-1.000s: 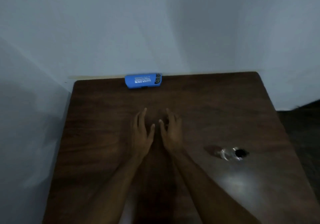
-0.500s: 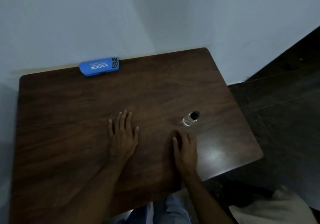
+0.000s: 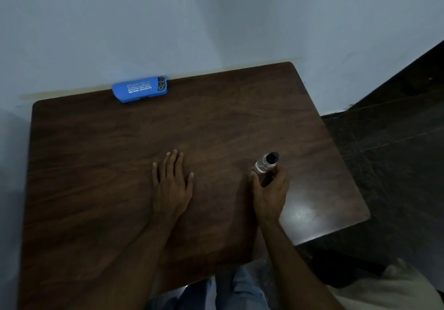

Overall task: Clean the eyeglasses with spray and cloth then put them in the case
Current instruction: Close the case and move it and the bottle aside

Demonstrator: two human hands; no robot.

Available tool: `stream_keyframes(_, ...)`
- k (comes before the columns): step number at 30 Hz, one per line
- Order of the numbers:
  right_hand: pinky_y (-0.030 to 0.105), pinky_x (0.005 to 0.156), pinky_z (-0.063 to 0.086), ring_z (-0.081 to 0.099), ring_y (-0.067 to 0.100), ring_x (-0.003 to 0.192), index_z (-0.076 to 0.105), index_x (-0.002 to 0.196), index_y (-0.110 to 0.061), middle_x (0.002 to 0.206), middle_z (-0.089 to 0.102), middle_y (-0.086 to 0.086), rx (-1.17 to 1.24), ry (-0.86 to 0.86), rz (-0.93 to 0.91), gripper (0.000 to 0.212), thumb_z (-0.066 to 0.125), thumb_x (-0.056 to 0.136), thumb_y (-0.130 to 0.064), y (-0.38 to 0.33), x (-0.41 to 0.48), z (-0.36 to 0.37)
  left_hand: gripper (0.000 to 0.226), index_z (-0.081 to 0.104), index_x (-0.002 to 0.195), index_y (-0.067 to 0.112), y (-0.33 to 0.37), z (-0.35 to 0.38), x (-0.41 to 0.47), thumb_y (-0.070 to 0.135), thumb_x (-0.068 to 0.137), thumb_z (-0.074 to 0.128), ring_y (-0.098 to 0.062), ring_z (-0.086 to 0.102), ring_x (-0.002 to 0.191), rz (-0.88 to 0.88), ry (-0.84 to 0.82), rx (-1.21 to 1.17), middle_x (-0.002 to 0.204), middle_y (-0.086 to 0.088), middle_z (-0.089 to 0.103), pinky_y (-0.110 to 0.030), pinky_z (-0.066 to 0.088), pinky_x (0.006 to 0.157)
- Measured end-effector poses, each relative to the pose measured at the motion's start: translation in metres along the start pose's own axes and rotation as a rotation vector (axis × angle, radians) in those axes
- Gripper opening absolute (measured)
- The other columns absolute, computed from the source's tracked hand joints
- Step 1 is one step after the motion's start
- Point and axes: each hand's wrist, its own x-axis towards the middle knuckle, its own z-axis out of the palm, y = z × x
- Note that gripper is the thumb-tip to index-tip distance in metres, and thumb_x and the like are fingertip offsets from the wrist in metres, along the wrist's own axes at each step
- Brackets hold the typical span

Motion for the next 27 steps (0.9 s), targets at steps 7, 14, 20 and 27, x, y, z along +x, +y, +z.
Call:
stream_keyframes(7, 0.044, 0.094, 0.056, 0.061, 0.013, 0.107, 0.058, 0.123, -0.027, 0.118, 0.062, -0.007, -0.028, -0.005, -0.001, 0.038, 0.070, 0.094, -0.049, -0.011, 0.010, 0.002, 0.066, 0.044, 0.156, 0.012, 0.002, -0.001, 0.015, 0.048, 0.101, 0.042, -0.024, 0.032, 0.156, -0.053, 0.020, -0.039, 0.166, -0.008, 0.039, -0.056, 0.021, 0.127)
stream_keyframes(14, 0.032, 0.087, 0.060, 0.068, -0.002, 0.096, 0.063, 0.115, -0.033, 0.108, 0.070, -0.015, 0.106, -0.116, -0.085, 0.039, 0.084, 0.084, -0.042, -0.045, 0.040, 0.029, 0.067, 0.039, 0.158, 0.012, -0.020, 0.000, 0.091, 0.050, 0.104, 0.037, -0.023, 0.025, 0.159, -0.029, 0.011, -0.066, 0.167, -0.008, 0.037, -0.054, 0.016, 0.129)
stream_keyframes(20, 0.039, 0.084, 0.061, 0.072, 0.007, 0.093, 0.063, 0.110, -0.024, 0.104, 0.073, -0.005, 0.278, -0.215, -0.221, 0.042, 0.090, 0.078, -0.021, -0.096, 0.073, 0.100, 0.064, 0.041, 0.158, 0.010, -0.048, 0.013, 0.131, 0.043, 0.104, 0.044, -0.024, 0.035, 0.155, 0.033, 0.122, -0.040, 0.166, -0.008, 0.040, -0.051, 0.025, 0.127)
stream_keyframes(27, 0.021, 0.079, 0.059, 0.071, 0.002, 0.095, 0.059, 0.122, -0.030, 0.114, 0.071, -0.010, 0.398, -0.314, -0.339, 0.057, 0.091, 0.076, -0.017, -0.158, 0.110, 0.187, 0.065, 0.036, 0.160, 0.005, -0.033, 0.028, 0.182, 0.013, 0.097, 0.052, -0.025, 0.033, 0.156, 0.309, 0.185, -0.247, 0.167, -0.010, 0.037, -0.043, 0.025, 0.128)
